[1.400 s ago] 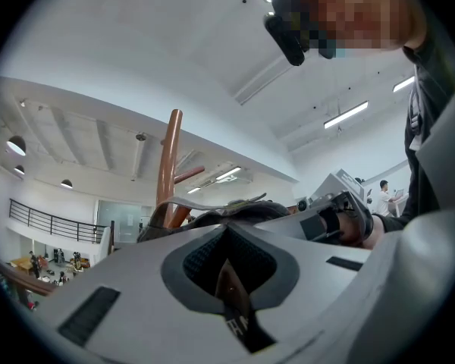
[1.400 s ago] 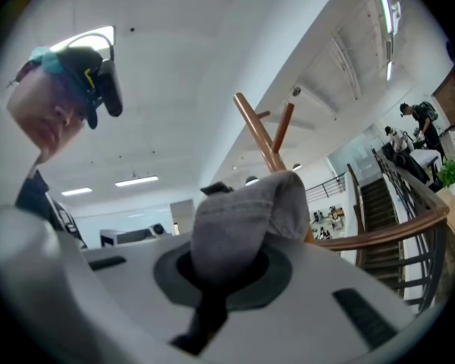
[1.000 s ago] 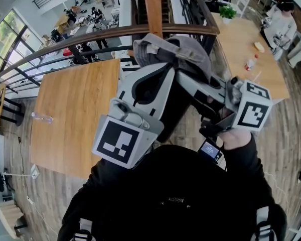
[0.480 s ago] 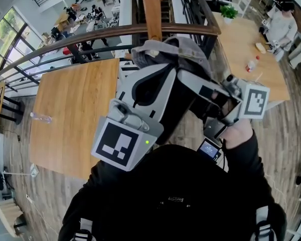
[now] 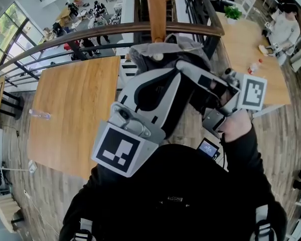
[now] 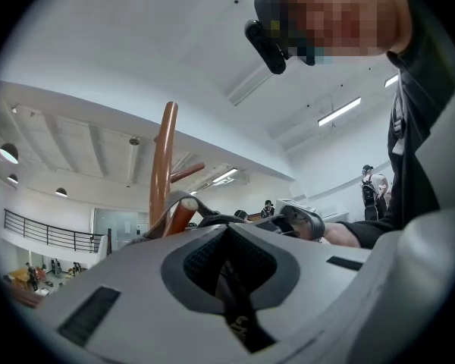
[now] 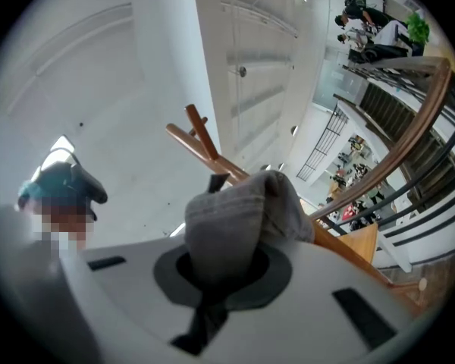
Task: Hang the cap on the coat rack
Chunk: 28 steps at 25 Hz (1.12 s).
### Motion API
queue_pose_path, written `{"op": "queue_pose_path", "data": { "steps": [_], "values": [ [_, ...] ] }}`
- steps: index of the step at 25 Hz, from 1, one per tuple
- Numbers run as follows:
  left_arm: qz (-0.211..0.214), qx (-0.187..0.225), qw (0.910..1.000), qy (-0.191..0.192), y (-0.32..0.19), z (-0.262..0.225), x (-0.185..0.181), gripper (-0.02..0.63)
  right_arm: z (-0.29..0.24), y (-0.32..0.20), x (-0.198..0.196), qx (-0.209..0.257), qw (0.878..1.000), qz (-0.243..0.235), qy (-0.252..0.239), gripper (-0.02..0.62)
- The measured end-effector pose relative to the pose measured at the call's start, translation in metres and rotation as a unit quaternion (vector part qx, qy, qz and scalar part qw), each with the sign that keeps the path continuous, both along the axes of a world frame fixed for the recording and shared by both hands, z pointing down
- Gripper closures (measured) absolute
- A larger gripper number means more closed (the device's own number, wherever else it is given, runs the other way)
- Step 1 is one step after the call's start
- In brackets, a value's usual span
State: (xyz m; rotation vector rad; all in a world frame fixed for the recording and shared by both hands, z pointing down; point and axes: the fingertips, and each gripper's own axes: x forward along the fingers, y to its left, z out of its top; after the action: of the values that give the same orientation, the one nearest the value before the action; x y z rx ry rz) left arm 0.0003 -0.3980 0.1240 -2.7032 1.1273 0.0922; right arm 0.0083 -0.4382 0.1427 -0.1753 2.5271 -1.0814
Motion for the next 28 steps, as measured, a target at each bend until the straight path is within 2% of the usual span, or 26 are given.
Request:
{"op": "queue_pose_path", "data": {
  "steps": [4, 12, 18, 21, 25, 28],
  "values": [
    [-0.007, 0.004, 1.0, 0.002, -0.003, 0.001, -0.004, 0.6, 0.007, -0.014, -0.004, -0.014, 1.0, -0.002, -0.003, 0.591],
    [-0.023, -0.019, 0.9995, 0.014, -0.012, 0.015, -0.014, 0.6, 0.035, -0.047, -0.005, -0.04, 0.999, 0.019, 0.013, 0.591],
    [-0.037, 0.001, 0.9971, 0.067, -0.012, -0.003, -0.044, 0.6, 0.055, -0.055, -0.009, -0.069, 0.997, 0.02, 0.012, 0.591],
    [-0.047, 0.019, 0.996, 0.073, -0.016, -0.011, -0.054, 0.6, 0.061, -0.056, -0.009, -0.069, 0.997, 0.024, 0.018, 0.591],
    [-0.039, 0.002, 0.9969, 0.068, -0.014, -0.001, -0.049, 0.6, 0.068, -0.048, -0.014, -0.063, 0.997, 0.032, 0.034, 0.591],
    [-0.034, -0.013, 0.9974, 0.062, -0.019, 0.01, -0.045, 0.6, 0.076, -0.051, -0.016, -0.04, 0.996, 0.05, 0.066, 0.591]
  ]
}}
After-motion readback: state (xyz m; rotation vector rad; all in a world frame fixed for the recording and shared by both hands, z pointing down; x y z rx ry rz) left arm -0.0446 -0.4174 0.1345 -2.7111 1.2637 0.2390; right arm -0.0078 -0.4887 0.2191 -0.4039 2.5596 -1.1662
